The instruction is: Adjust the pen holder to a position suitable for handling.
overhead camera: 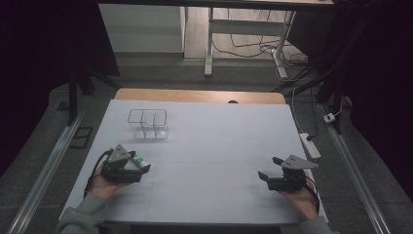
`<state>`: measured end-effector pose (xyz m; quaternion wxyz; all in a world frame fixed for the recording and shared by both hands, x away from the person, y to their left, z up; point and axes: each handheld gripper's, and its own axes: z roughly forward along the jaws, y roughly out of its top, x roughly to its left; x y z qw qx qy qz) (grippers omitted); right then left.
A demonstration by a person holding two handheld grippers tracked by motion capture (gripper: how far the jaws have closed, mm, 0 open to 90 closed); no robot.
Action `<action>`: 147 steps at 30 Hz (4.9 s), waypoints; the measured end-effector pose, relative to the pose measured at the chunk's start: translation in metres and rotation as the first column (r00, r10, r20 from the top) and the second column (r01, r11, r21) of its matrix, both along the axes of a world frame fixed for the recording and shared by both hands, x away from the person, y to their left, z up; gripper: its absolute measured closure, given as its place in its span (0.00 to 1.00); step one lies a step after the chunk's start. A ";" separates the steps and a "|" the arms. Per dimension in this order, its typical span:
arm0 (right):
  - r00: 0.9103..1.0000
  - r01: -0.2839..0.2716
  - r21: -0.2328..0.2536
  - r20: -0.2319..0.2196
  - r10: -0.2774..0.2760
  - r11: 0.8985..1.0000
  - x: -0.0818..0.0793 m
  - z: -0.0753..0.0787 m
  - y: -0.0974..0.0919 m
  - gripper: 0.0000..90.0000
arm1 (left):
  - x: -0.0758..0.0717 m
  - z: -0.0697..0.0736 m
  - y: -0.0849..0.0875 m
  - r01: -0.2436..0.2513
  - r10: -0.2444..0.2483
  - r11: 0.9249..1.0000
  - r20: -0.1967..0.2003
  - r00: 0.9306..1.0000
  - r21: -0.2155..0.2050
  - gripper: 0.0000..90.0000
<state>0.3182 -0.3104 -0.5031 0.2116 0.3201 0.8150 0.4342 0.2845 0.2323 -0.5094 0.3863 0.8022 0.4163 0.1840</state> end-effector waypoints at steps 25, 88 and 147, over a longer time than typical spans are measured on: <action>1.000 -0.020 -0.003 -0.023 0.020 1.000 0.002 -0.003 0.003 0.21 | 0.034 0.026 0.008 -0.080 0.079 0.997 0.021 0.997 0.025 0.24; 1.000 -0.008 0.015 -0.019 0.008 1.000 0.002 -0.002 0.005 0.22 | 0.137 0.000 0.078 -0.263 0.262 0.965 -0.075 0.962 0.001 0.98; 1.000 -0.009 -0.006 -0.017 0.009 1.000 0.003 -0.004 0.008 0.23 | 0.147 -0.008 0.052 -0.169 0.167 0.986 -0.113 0.979 -0.005 0.98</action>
